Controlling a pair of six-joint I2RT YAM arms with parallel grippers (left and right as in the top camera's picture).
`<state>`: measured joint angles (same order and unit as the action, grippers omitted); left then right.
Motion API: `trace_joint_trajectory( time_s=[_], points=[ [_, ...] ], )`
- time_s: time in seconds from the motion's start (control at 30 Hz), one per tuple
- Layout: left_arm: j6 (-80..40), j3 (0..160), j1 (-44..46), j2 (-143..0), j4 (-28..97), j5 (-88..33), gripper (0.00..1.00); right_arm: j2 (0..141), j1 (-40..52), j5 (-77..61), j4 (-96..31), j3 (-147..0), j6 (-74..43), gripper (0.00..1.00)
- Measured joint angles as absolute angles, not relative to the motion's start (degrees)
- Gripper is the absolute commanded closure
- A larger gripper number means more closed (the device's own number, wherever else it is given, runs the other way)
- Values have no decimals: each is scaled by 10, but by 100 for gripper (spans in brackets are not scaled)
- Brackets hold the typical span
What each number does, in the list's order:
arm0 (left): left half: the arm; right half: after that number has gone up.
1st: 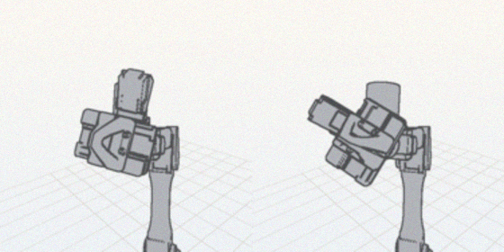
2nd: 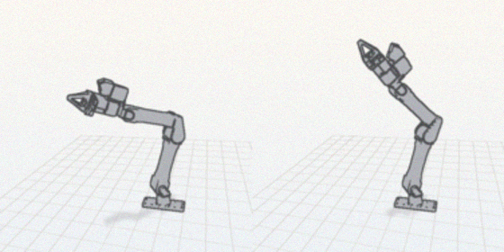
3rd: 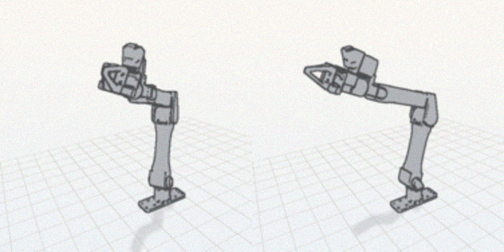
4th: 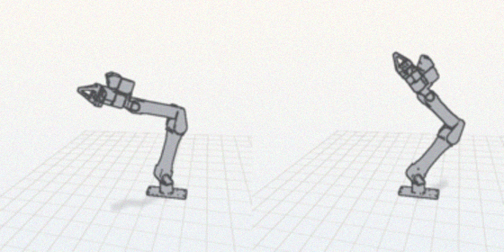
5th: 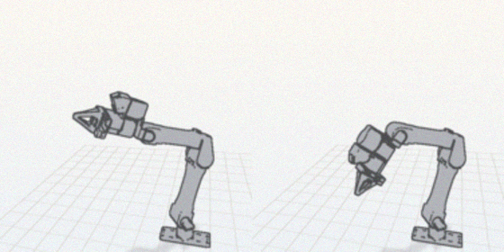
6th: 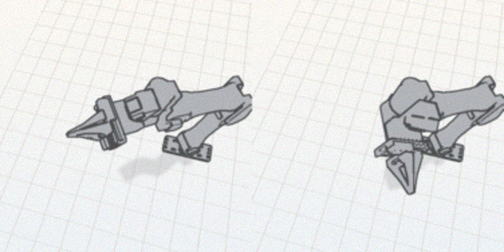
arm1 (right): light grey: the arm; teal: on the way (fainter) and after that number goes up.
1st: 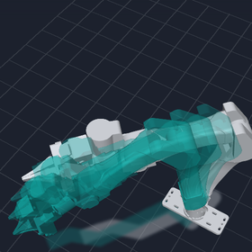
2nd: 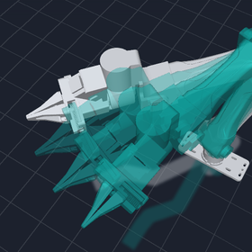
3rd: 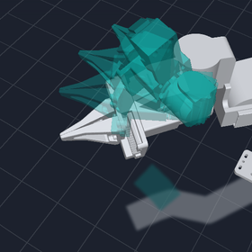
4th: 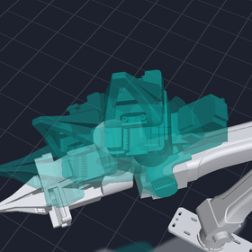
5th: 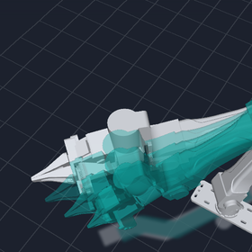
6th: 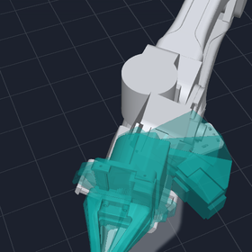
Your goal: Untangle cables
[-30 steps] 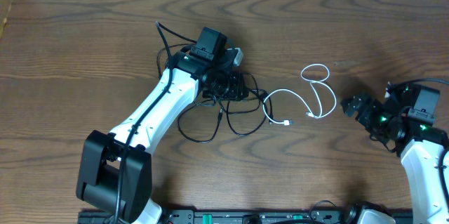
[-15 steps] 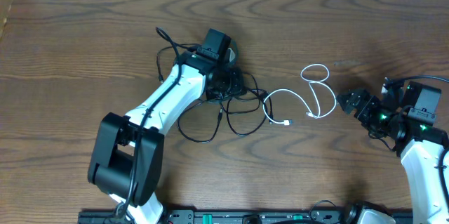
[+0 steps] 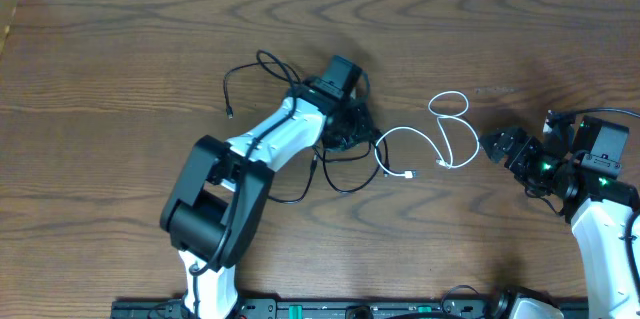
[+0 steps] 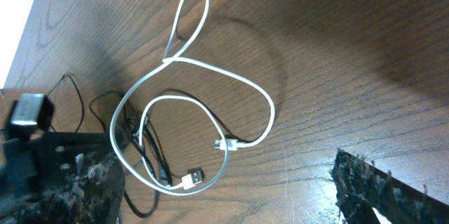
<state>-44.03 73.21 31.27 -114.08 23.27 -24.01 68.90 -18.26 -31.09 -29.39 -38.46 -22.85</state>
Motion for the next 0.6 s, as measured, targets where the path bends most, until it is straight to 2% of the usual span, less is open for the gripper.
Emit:
trace_joint_trajectory(
  time_s=[0.33, 0.43, 0.6],
  points=[
    [-451, 732, 349, -1148, 223, -137, 67, 689, -183, -311, -294, -385, -229, 11],
    [-454, 732, 358, -1148, 218, -114, 78, 689, -183, -311, -294, -385, -229, 11],
    [-452, 732, 368, -1149, 215, -97, 78, 689, -183, -311, -294, -385, -229, 11]
  ],
)
